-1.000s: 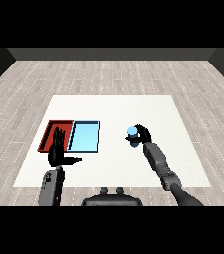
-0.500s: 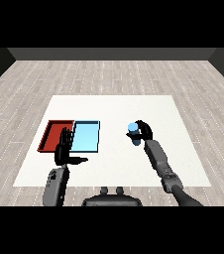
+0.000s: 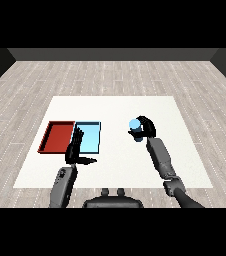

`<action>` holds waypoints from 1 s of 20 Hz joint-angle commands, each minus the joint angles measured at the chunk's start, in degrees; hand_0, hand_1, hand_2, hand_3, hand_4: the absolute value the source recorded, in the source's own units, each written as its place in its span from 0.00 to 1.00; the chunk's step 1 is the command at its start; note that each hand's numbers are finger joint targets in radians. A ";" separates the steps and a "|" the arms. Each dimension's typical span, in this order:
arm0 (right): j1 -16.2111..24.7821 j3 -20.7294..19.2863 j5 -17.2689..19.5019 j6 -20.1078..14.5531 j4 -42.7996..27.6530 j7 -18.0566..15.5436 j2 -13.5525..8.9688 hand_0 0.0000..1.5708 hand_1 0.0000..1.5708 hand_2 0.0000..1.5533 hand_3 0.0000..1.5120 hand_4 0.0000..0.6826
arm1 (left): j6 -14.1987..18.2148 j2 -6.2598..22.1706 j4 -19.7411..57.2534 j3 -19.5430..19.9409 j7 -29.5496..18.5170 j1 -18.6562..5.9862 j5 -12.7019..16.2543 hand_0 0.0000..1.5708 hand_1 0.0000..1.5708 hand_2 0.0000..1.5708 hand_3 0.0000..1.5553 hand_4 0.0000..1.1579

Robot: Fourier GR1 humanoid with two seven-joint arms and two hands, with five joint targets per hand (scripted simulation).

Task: Pick the blue can and put it in the blue box

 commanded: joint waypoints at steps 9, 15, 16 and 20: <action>14.46 15.52 -0.90 -12.95 -28.87 9.28 6.38 0.91 0.91 0.93 0.94 0.96 | 4.36 -0.36 6.65 -3.65 2.27 -6.47 0.64 0.00 0.00 0.00 0.00 0.00; 11.11 19.17 -2.07 -15.17 -23.81 7.57 6.45 0.91 0.91 0.93 0.93 0.97 | 9.17 -0.36 7.82 -10.45 1.64 -8.07 0.39 0.00 0.00 0.00 0.00 0.00; 13.13 21.19 -2.46 -17.75 -28.75 8.71 6.45 0.91 0.91 0.93 0.93 0.98 | 6.29 -0.36 12.31 -8.51 0.16 -9.81 0.73 0.00 0.00 0.00 0.00 0.00; 13.77 21.99 -1.65 -16.75 -25.88 6.04 6.46 0.91 0.91 0.93 0.94 0.97 | 11.17 -0.36 16.83 -12.08 0.16 -14.55 4.02 0.00 0.00 0.00 0.00 0.00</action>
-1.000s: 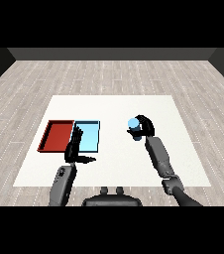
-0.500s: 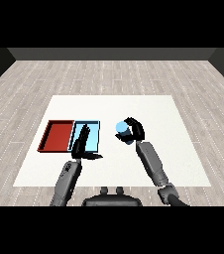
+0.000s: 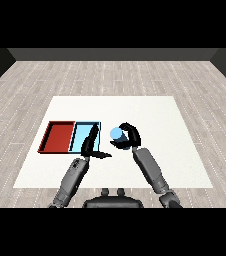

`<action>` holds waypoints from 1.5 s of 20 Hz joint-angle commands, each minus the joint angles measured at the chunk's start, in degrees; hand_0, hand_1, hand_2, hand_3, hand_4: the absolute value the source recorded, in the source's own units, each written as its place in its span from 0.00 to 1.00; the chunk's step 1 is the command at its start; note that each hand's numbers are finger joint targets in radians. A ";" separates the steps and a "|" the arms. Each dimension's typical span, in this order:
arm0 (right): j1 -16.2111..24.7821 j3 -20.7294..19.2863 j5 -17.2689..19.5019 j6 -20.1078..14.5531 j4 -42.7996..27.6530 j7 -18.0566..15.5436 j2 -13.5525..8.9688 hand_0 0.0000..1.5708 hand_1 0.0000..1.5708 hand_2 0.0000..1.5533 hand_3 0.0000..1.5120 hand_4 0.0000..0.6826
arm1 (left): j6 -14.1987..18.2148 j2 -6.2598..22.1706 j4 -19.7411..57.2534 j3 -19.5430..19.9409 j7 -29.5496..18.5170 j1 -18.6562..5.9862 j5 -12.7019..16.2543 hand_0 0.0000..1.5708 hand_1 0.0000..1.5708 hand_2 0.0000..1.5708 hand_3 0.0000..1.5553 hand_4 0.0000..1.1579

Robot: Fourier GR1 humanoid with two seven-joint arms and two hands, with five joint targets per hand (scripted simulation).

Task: Pick the blue can and put it in the blue box

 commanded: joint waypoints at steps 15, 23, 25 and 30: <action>-1.23 6.39 -1.17 -2.15 -4.96 2.99 0.11 0.89 0.89 0.94 0.94 1.00 | 8.29 -0.01 12.09 -10.75 -2.56 -6.23 7.53 0.00 0.00 0.00 0.00 0.00; -1.78 8.35 -2.19 -4.09 -1.88 -0.63 0.10 0.89 0.89 0.92 0.92 0.96 | 10.84 -0.01 8.47 -14.43 0.41 -7.71 8.80 0.00 0.00 0.00 0.00 0.00; -0.61 8.18 -0.20 -3.01 -6.02 2.21 0.11 0.89 0.89 0.92 0.92 0.95 | 9.84 -0.01 19.23 -12.61 -5.20 -12.55 12.22 0.00 0.00 0.00 0.00 0.00; -2.73 15.87 -4.31 -9.96 -5.99 3.30 0.11 0.91 0.91 0.92 0.92 0.91 | 9.38 -0.01 16.59 -12.25 -4.65 -11.49 11.02 0.00 0.00 0.00 0.00 0.00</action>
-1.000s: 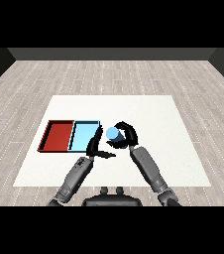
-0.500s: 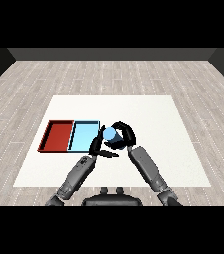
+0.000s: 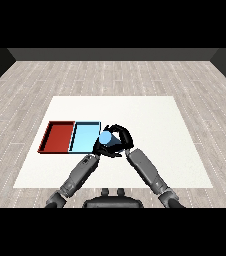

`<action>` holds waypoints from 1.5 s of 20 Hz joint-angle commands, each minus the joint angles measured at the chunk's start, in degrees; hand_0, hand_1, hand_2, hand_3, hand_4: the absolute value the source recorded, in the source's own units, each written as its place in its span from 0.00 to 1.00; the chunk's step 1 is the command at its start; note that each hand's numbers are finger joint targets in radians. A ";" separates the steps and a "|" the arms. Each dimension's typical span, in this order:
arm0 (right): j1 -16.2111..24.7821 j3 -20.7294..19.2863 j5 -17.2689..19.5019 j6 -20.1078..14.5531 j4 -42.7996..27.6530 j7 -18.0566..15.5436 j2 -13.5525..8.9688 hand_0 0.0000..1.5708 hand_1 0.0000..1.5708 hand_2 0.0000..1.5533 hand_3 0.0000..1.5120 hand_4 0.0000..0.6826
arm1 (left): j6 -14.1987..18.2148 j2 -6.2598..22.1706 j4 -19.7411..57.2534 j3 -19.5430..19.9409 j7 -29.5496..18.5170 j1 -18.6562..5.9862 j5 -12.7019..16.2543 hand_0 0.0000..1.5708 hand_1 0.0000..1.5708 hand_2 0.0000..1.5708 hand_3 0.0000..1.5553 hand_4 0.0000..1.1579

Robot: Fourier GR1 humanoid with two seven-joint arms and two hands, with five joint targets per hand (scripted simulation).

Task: Pick the blue can and put it in the blue box

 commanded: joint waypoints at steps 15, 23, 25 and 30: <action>-6.71 6.59 -5.38 -1.82 8.39 -3.35 -0.02 0.93 0.93 0.95 0.93 0.87 | 7.31 1.07 7.46 -1.43 0.73 -6.74 -10.30 0.20 0.20 0.33 0.11 0.00; -5.72 10.04 -6.29 -5.51 2.17 -2.44 -0.05 0.92 0.92 0.94 0.92 0.89 | 14.33 0.14 -1.22 -3.23 -0.67 -1.19 -5.49 0.44 0.44 0.51 0.34 0.62; -4.10 10.92 -6.62 -5.29 3.04 -3.58 -0.05 0.92 0.92 0.93 0.92 0.89 | 14.57 0.12 3.77 -2.30 -0.98 -4.82 -5.33 0.61 0.61 0.62 0.55 0.60; -3.58 12.51 -7.73 -4.66 6.24 -6.43 -0.04 0.92 0.92 0.94 0.92 0.87 | 14.55 0.09 7.06 -2.88 -1.46 -6.74 -5.65 0.37 0.37 0.45 0.32 0.57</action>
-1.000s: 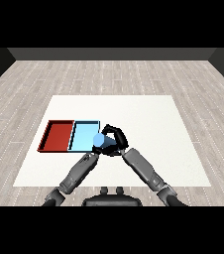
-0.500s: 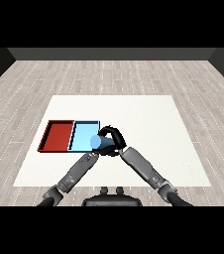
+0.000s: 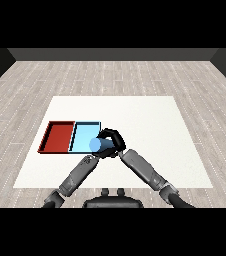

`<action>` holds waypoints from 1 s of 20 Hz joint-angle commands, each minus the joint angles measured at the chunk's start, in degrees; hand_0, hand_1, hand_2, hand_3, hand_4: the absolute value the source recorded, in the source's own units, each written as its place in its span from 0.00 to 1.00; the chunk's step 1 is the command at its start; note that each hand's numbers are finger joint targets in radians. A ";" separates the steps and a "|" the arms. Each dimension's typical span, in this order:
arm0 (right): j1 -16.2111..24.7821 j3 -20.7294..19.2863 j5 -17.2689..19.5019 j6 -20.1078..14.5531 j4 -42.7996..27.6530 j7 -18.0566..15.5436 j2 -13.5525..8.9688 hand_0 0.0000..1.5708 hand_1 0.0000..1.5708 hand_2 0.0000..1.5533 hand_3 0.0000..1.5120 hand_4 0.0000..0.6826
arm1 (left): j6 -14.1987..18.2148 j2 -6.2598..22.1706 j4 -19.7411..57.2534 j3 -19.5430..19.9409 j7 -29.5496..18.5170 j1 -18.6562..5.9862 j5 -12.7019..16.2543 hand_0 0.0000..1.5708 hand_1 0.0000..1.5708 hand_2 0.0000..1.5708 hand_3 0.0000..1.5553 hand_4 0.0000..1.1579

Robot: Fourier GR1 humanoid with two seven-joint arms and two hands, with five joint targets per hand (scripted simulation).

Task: Pick the blue can and put it in the blue box

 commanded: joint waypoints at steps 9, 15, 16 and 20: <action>3.90 -2.67 -5.58 3.44 -3.25 0.62 1.44 0.79 0.79 0.83 0.81 0.40 | -4.92 -0.39 4.75 5.43 -0.32 -2.34 8.30 1.00 1.00 0.98 0.95 0.57; 2.35 -3.68 -3.40 2.61 -2.22 3.04 1.46 0.00 0.00 0.00 0.00 0.00 | -1.70 -1.77 3.27 1.64 -0.24 -2.05 9.21 1.00 1.00 0.97 0.93 0.95; 2.41 -3.75 -3.33 2.68 -2.28 3.08 1.46 0.00 0.00 0.00 0.00 0.00 | -2.46 -1.75 -1.74 3.00 3.55 0.12 5.12 1.00 1.00 0.97 0.93 0.95; 3.19 -5.70 -1.69 4.48 -3.21 2.78 1.46 0.00 0.00 0.00 0.00 0.00 | 0.15 -1.78 0.52 1.64 2.02 -1.12 6.20 1.00 1.00 0.98 0.95 0.98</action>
